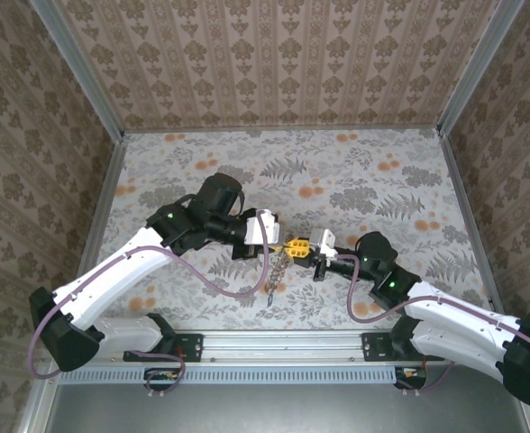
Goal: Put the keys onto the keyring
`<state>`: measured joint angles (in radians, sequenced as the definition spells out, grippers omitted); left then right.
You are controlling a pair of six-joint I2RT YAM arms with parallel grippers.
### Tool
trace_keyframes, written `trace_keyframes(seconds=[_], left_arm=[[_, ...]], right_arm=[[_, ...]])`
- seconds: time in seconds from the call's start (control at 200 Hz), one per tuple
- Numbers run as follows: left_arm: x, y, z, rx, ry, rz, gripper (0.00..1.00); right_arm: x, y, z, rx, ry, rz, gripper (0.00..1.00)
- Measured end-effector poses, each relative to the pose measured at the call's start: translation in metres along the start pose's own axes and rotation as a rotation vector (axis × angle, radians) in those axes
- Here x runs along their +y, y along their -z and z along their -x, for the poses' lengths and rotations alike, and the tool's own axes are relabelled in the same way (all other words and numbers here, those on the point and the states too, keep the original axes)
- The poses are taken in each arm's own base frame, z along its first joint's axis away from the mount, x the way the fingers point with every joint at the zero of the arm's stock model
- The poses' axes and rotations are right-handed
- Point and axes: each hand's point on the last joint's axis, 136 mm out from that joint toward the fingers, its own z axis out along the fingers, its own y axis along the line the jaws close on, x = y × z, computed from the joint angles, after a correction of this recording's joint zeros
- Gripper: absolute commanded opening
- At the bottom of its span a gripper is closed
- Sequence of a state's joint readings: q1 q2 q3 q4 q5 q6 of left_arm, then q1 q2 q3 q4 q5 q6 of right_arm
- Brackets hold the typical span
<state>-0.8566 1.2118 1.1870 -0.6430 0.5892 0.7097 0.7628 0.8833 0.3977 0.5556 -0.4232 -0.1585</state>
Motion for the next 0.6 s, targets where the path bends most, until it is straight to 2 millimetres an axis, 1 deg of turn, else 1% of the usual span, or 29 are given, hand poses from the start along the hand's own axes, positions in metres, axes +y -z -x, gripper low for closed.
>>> trace_keyframes(seconds=[0.05, 0.145, 0.245, 0.25, 0.29, 0.485, 0.6], left_arm=[[0.000, 0.000, 0.000, 0.003, 0.001, 0.003, 0.00], [0.002, 0.000, -0.002, 0.012, 0.014, 0.012, 0.00], [0.006, 0.000, -0.005, 0.033, 0.037, 0.036, 0.00], [0.006, 0.000, -0.006, 0.034, 0.039, 0.038, 0.00], [0.008, 0.000, -0.007, 0.043, 0.048, 0.049, 0.00], [0.012, 0.000, -0.012, 0.074, 0.062, 0.082, 0.00], [0.009, -0.002, -0.013, 0.086, 0.056, 0.073, 0.00]], right_arm=[[0.000, 0.000, 0.000, 0.007, 0.002, 0.001, 0.11], [0.000, 0.000, -0.001, 0.023, 0.014, 0.001, 0.22], [-0.001, 0.002, 0.000, 0.042, 0.030, -0.004, 0.24], [-0.001, 0.003, 0.000, 0.043, 0.030, -0.005, 0.26], [-0.002, 0.003, 0.000, 0.054, 0.033, -0.007, 0.27], [-0.004, 0.003, 0.004, 0.098, 0.064, -0.007, 0.28], [-0.004, 0.003, 0.003, 0.127, 0.074, -0.001, 0.28]])
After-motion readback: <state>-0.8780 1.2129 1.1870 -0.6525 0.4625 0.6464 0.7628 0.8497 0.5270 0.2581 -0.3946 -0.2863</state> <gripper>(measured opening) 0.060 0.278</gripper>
